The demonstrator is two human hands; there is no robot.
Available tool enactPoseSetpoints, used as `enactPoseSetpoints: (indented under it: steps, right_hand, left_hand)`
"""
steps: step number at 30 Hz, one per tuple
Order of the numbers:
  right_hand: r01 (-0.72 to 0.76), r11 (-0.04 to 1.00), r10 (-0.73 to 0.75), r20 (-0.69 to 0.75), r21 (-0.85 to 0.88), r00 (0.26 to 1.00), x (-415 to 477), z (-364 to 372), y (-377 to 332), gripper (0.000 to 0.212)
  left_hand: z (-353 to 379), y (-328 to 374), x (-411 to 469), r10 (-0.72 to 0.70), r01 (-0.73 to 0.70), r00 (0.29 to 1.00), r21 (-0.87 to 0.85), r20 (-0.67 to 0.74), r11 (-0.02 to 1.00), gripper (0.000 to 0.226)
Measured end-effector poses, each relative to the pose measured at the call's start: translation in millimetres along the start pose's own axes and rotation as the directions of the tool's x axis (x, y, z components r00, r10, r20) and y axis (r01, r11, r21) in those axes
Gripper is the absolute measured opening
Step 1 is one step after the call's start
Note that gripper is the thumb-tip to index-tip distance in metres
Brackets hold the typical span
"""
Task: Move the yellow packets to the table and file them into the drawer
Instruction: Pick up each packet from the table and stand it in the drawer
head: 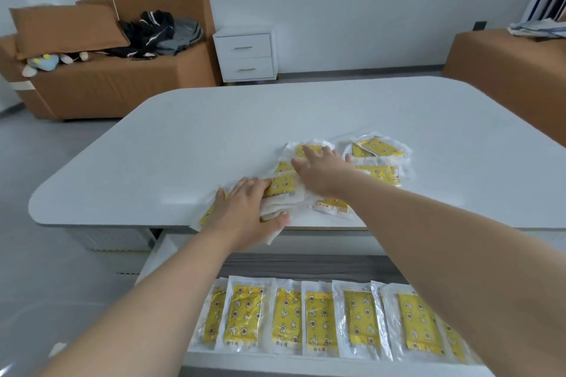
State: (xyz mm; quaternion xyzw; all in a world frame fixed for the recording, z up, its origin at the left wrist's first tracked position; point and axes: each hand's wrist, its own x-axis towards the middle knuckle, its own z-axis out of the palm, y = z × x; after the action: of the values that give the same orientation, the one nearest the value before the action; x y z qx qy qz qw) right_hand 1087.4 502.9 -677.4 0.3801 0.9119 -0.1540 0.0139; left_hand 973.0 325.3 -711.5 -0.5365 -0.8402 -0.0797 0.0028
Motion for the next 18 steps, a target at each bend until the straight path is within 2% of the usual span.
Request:
enactPoseSetpoints:
  steps: [3, 5, 7, 9, 18]
  right_hand:
    - [-0.079, 0.997, 0.077, -0.221, 0.002, 0.972, -13.5, -17.4, 32.8, 0.065]
    - [-0.216, 0.976, 0.213, -0.269, 0.022, 0.939, -18.6, -21.0, 65.8, 0.065]
    - [-0.292, 0.956, 0.288, -0.2, 0.011, 0.937, -21.3, -19.5, 95.0, 0.07]
    - [-0.301, 0.954, 0.299, -0.115, 0.004, 0.947, -22.6, -10.4, 114.2, 0.071]
    - [-0.208, 0.978, 0.211, -0.135, 0.036, 0.968, -58.2, 33.3, 73.6, 0.062]
  left_hand:
    - [2.7, 7.2, -1.5, -0.014, 0.014, 1.0, 0.03, -0.012, 0.999, 0.092]
    - [4.7, 16.4, -3.2, -0.037, 0.037, 0.999, 0.024, -0.021, 0.999, 0.095]
    - [5.3, 29.0, -4.6, -0.082, 0.082, 0.996, 0.005, -0.019, 0.997, 0.096]
    - [5.7, 43.7, -1.7, -0.108, 0.108, 0.994, 0.007, -0.008, 0.994, 0.097]
    - [12.3, 84.3, 28.7, -0.217, 0.215, 0.976, -0.067, -0.027, 0.974, 0.104]
